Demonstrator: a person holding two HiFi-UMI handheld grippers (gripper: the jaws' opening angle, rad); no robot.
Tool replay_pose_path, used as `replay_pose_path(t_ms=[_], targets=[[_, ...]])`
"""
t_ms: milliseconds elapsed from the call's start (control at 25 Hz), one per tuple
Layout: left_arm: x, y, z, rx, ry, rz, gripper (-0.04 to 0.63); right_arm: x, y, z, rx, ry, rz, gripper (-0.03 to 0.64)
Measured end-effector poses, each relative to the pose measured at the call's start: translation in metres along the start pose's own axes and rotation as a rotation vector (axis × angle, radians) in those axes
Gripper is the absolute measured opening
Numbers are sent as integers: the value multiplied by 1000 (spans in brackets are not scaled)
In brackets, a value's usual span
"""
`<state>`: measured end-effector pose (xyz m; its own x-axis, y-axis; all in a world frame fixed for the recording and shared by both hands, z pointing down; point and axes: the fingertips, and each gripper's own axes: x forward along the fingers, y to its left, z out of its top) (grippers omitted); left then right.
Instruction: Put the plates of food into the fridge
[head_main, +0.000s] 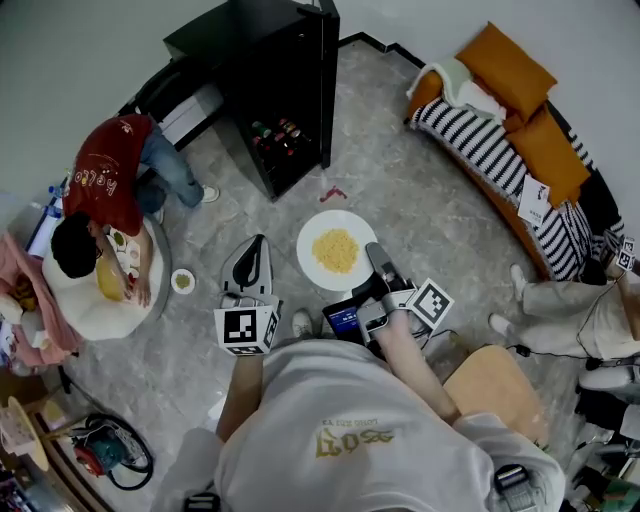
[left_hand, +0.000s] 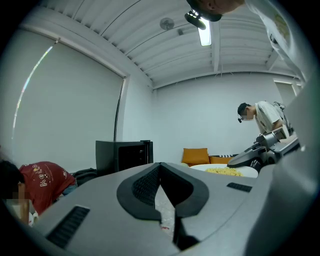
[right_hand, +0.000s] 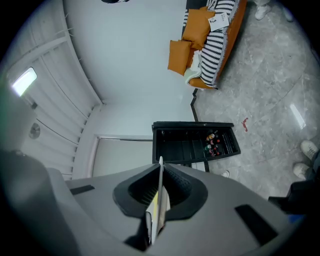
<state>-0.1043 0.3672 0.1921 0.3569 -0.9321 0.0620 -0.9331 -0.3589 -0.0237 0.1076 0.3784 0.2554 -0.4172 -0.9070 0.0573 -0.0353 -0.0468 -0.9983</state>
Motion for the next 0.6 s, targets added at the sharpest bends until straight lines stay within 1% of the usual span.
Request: replay_pose_path(t_ms=[280, 480, 600], targets=[[10, -7, -8, -13, 9, 31, 6, 11, -7, 17, -3, 27, -8, 21], [21, 0, -12, -25, 17, 52, 6, 24, -8, 25, 1, 38, -13, 21], [38, 9, -13, -31, 21, 57, 6, 43, -8, 31, 7, 41, -18, 21]])
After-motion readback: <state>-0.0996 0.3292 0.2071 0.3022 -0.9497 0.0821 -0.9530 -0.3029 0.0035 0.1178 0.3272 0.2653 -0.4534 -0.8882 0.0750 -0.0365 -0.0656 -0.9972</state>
